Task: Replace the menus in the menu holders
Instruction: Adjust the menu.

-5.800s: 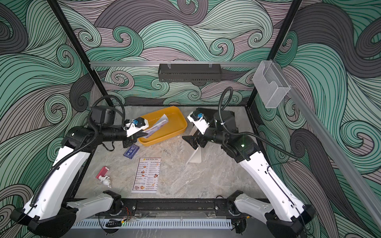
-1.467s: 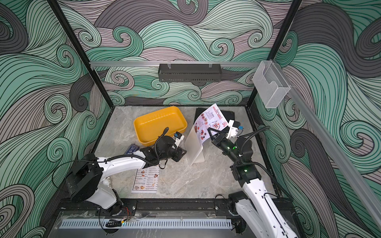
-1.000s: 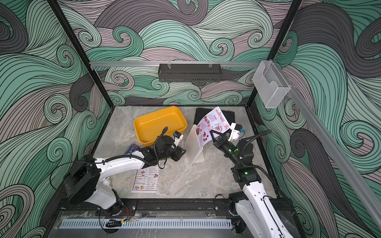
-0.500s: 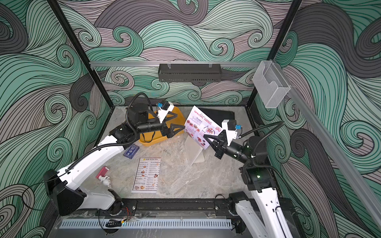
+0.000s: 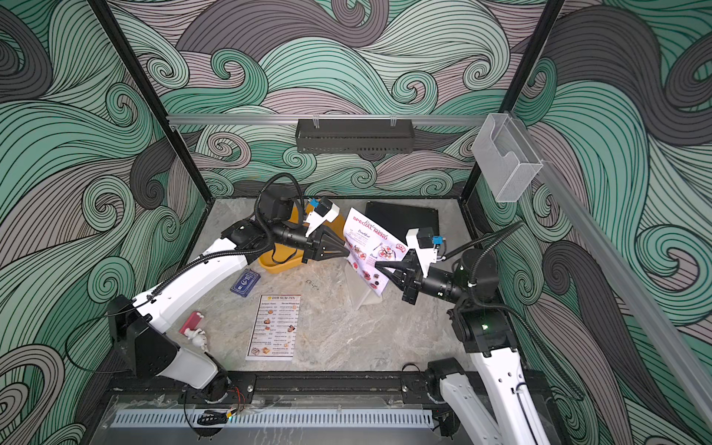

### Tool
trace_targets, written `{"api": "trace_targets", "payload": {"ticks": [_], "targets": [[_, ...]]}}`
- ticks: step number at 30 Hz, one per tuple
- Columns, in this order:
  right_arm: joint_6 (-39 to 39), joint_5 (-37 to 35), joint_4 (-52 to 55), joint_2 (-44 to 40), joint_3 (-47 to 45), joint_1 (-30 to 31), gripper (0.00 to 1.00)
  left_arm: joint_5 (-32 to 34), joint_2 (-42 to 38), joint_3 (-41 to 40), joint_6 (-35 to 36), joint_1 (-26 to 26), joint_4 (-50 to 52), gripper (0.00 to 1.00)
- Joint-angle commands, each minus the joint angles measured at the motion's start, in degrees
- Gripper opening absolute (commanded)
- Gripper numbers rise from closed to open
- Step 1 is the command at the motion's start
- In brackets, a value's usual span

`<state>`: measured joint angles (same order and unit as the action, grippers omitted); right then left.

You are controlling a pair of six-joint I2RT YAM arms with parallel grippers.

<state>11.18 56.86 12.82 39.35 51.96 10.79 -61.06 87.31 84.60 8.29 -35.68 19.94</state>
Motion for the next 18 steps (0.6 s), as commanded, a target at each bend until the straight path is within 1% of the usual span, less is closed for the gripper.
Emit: {"api": "trace_targets", "payload": {"ticks": [1,4,5,7,8,9,10,12,13,15,18], "targets": [[1.4,-1.2,-0.9,0.2,0.2,-0.1,0.00,-4.8,-0.4,1.7,-0.1,0.3,0.4,0.00],[-0.1,-3.8,2.3,-0.4,0.1,-0.1,0.00,-5.2,-0.4,1.7,-0.4,0.3,0.1,0.00],[-0.6,-4.9,3.3,-0.6,0.2,-0.1,0.04,-5.7,-0.2,1.7,-0.6,0.3,-0.1,0.00],[-1.4,-6.8,4.7,-1.2,0.0,-0.1,0.08,-6.1,0.0,1.7,-0.8,0.3,-0.3,0.00],[-1.3,-7.8,5.0,-1.4,-0.2,-0.1,0.17,-6.1,0.1,1.7,-1.0,0.3,-0.2,0.00],[-1.3,-8.5,5.1,-1.7,-0.2,0.0,0.37,-5.9,0.1,1.7,-0.8,0.3,0.1,0.00],[-0.9,-8.3,4.6,-2.0,-0.6,-0.1,0.52,-5.5,0.1,1.7,-0.6,0.3,0.3,0.00],[0.6,-6.9,3.1,-2.5,-1.3,-0.1,0.63,-4.7,0.1,1.5,-0.7,0.4,0.2,0.00],[1.9,-5.9,1.8,-2.8,-2.0,-0.1,0.65,-4.2,0.0,1.3,-1.0,0.4,-0.3,0.00],[4.2,-4.0,-0.6,-3.4,-3.6,-0.1,0.65,-4.1,-0.1,0.8,-2.7,0.4,-2.6,0.00],[7.4,-2.8,-5.5,-4.9,-6.7,-0.1,0.62,-4.4,0.0,-0.3,-6.2,0.4,-7.0,0.00]]}}
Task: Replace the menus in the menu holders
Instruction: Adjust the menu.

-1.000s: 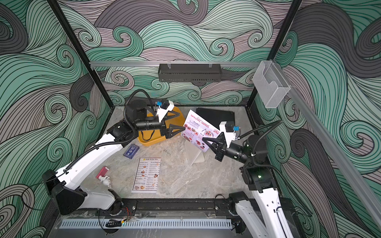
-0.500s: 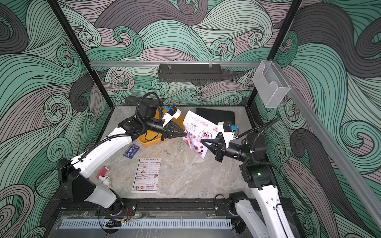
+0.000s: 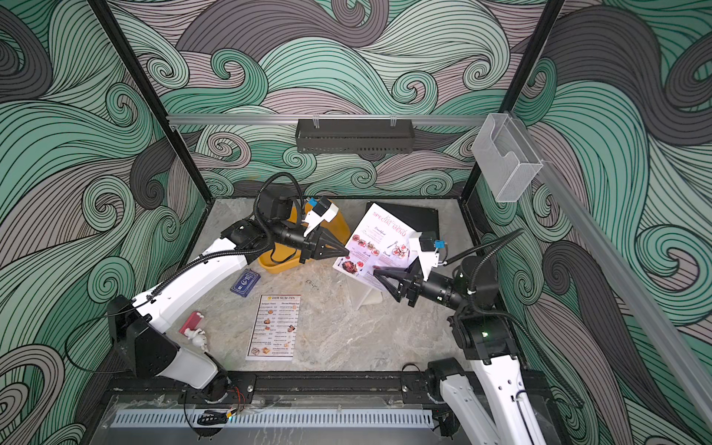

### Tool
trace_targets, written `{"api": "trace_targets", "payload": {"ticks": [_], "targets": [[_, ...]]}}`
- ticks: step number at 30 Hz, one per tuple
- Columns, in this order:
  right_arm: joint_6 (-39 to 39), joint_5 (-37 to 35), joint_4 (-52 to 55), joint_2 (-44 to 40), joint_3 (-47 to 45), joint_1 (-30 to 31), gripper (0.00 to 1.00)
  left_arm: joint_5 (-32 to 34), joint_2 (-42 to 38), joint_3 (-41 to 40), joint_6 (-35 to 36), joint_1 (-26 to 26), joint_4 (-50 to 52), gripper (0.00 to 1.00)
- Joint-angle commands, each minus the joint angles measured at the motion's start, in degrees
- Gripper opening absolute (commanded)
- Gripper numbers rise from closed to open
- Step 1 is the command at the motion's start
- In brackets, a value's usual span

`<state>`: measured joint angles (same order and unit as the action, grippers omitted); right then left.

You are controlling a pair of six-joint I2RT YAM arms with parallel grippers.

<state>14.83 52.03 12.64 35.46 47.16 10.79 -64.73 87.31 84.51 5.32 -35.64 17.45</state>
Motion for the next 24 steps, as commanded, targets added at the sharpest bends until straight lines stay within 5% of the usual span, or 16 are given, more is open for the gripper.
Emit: {"api": "trace_targets", "payload": {"ticks": [1,7,17,21,24], "targets": [[5.1,2.2,-7.7,-1.6,-3.0,0.0,0.61,-1.0,0.2,-0.3,-4.2,0.4,-5.7,0.00],[8.8,2.3,-14.5,-1.6,-5.9,0.2,0.50,-2.2,1.8,-0.5,-7.5,0.4,-9.0,0.00],[8.8,1.1,-16.5,-0.7,-6.4,1.3,0.00,-1.9,2.4,-0.1,-7.8,0.3,-8.7,0.02],[7.3,-5.7,-11.8,-2.4,-6.5,1.3,0.00,4.5,1.1,-0.7,-7.0,0.5,-8.4,0.49],[10.4,-16.2,-11.6,-5.1,-8.7,1.7,0.00,24.0,-1.8,-4.4,-8.3,0.6,-7.2,0.58]]}}
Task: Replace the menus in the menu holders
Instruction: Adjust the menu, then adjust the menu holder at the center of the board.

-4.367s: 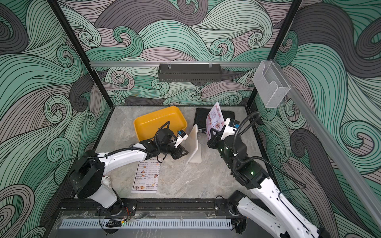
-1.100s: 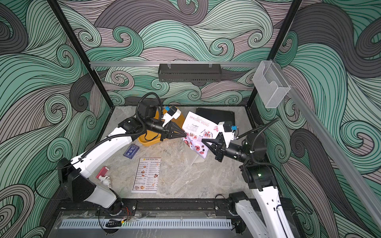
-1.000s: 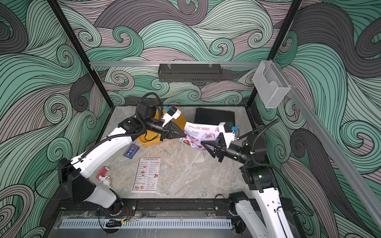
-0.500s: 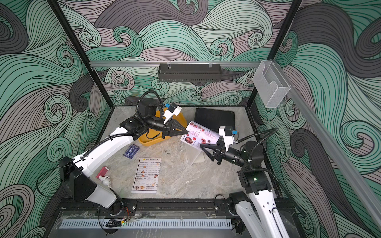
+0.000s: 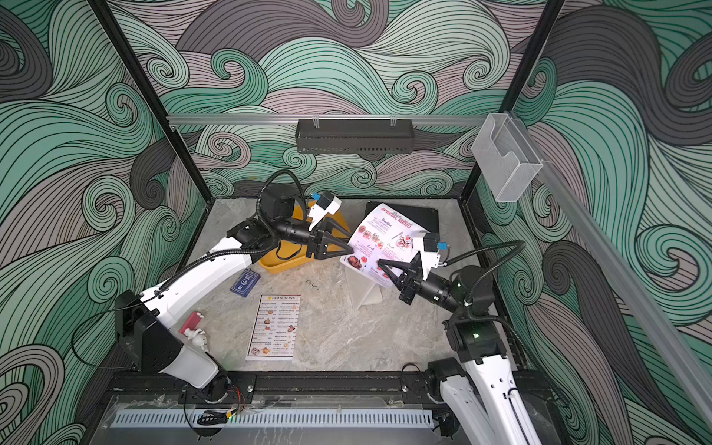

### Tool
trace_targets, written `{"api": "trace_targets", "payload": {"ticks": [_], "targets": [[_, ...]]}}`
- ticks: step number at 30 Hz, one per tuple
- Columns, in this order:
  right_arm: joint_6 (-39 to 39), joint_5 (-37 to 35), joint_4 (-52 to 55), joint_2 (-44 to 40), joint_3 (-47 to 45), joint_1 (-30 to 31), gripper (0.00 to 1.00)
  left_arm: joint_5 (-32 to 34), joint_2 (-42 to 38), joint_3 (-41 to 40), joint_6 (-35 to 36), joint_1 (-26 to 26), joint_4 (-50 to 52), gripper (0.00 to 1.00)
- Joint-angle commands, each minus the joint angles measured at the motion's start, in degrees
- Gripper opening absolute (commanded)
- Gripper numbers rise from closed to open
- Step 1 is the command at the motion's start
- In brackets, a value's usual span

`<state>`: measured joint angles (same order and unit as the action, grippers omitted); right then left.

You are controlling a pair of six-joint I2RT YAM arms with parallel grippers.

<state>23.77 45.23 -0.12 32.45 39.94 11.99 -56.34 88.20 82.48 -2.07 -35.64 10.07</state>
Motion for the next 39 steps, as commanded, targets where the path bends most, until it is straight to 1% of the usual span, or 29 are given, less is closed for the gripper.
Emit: {"api": "trace_targets", "payload": {"ticks": [1,2,3,5,7,8,11,13,16,21,25,30,33,39], "targets": [[3.5,-13.2,0.8,-2.9,-2.7,0.7,0.00,24.3,-3.8,-4.8,-4.6,0.6,-0.5,0.58],[5.6,-16.4,0.2,-3.8,-3.9,0.9,0.00,31.7,-4.6,-7.5,-8.7,0.6,-1.5,0.58],[7.3,-18.1,-0.8,-4.4,-5.1,1.1,0.00,34.2,-5.1,-10.3,-10.9,0.7,-2.7,0.57],[11.5,-22.6,-2.4,-5.6,-7.6,1.7,0.00,33.4,-5.5,-16.5,-13.5,0.5,-7.1,0.56],[14.4,-24.9,-4.3,-6.2,-9.5,2.5,0.00,33.6,-4.2,-20.7,-18.3,-0.4,-8.9,0.53],[15.3,-25.8,-5.1,-6.4,-10.3,3.1,0.00,33.9,-3.2,-22.0,-20.1,-1.2,-8.8,0.51],[16.8,-28.0,-6.3,-6.7,-11.7,4.5,0.00,35.1,0.0,-24.3,-21.5,-4.3,-9.4,0.46],[17.7,-29.4,-7.1,-6.7,-12.7,5.0,0.00,36.0,1.9,-24.9,-22.3,-5.7,-10.4,0.42],[19.4,-31.5,-8.5,-6.7,-14.0,5.6,0.00,36.1,4.3,-24.9,-23.6,-6.4,-12.3,0.36],[21.6,-36.4,-10.4,-7.5,-15.9,6.5,0.00,35.7,7.1,-24.2,-24.7,-8.1,-14.7,0.33],[22.1,-38.6,-11.1,-7.3,-16.4,7.3,0.00,34.7,10.2,-23.1,-25.9,-9.8,-16.8,0.28],[21.4,-38.8,-10.2,-7.9,-16.2,7.3,0.00,33.9,13.3,-20.8,-26.6,-12.0,-18.4,0.25],[21.2,-38.1,-10.3,-7.9,-16.0,7.3,0.00,33.6,14.6,-19.4,-26.9,-12.9,-19.0,0.25],[20.6,-37.3,-10.8,-7.2,-15.9,7.3,0.00,34.1,14.5,-19.3,-26.7,-13.3,-19.0,0.25]]}}
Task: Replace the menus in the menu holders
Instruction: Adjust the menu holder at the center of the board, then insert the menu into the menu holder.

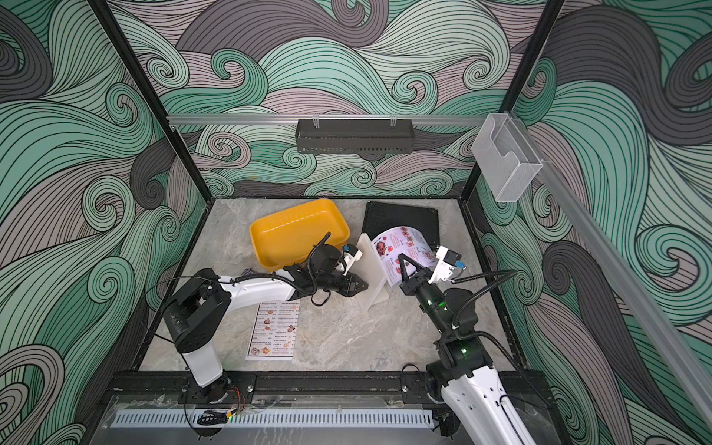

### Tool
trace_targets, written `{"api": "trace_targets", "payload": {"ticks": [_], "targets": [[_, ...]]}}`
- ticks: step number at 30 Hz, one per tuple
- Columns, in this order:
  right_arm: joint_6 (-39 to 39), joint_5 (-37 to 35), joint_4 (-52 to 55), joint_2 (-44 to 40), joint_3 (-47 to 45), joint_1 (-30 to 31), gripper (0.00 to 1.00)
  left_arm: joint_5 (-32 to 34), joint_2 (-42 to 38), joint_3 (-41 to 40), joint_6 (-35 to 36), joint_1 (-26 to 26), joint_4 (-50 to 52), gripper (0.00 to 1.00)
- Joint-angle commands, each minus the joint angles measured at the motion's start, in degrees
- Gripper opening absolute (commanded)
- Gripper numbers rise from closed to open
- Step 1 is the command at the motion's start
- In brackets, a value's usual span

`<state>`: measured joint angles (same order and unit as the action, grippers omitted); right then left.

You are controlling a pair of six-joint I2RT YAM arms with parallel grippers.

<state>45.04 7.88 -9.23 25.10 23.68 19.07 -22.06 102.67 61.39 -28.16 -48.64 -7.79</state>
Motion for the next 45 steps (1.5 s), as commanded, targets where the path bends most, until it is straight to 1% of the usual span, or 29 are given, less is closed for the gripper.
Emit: {"api": "trace_targets", "payload": {"ticks": [1,5,8,13,17,20,25,31,37,45], "targets": [[-1.1,-0.2,-1.5,0.1,0.4,0.3,0.00,0.4,-0.4,1.6,-0.4,-0.3,-0.9,0.25],[-4.0,-0.3,-0.4,0.0,1.2,0.3,0.00,3.6,-2.6,0.1,0.4,-0.4,0.2,0.26],[-5.6,0.1,-0.1,0.5,1.7,0.3,0.00,7.5,-4.6,-1.4,0.5,-0.2,0.8,0.27],[-5.2,2.9,-3.1,3.3,1.5,0.0,0.00,14.6,-7.8,-3.9,0.0,-0.1,2.0,0.30],[-5.6,3.3,-3.2,4.2,2.1,-0.5,0.00,17.7,-9.7,-5.5,-0.1,0.0,2.3,0.31],[-5.8,4.1,-3.2,4.6,2.3,-1.4,0.00,18.6,-10.5,-6.1,0.0,0.1,2.4,0.31],[-5.4,7.8,-4.1,4.6,4.5,-3.4,0.00,18.8,-11.1,-6.8,0.0,0.2,2.0,0.31],[-4.2,13.3,-4.3,8.1,6.4,-7.2,0.00,19.1,-11.3,-7.0,0.1,0.2,1.7,0.32],[-3.9,14.6,-5.7,10.4,7.0,-8.2,0.00,19.2,-11.4,-7.2,0.1,0.4,1.7,0.32],[-1.5,15.7,-8.0,11.5,5.4,-8.7,0.00,19.1,-11.2,-7.1,0.0,0.3,1.5,0.32]]}}
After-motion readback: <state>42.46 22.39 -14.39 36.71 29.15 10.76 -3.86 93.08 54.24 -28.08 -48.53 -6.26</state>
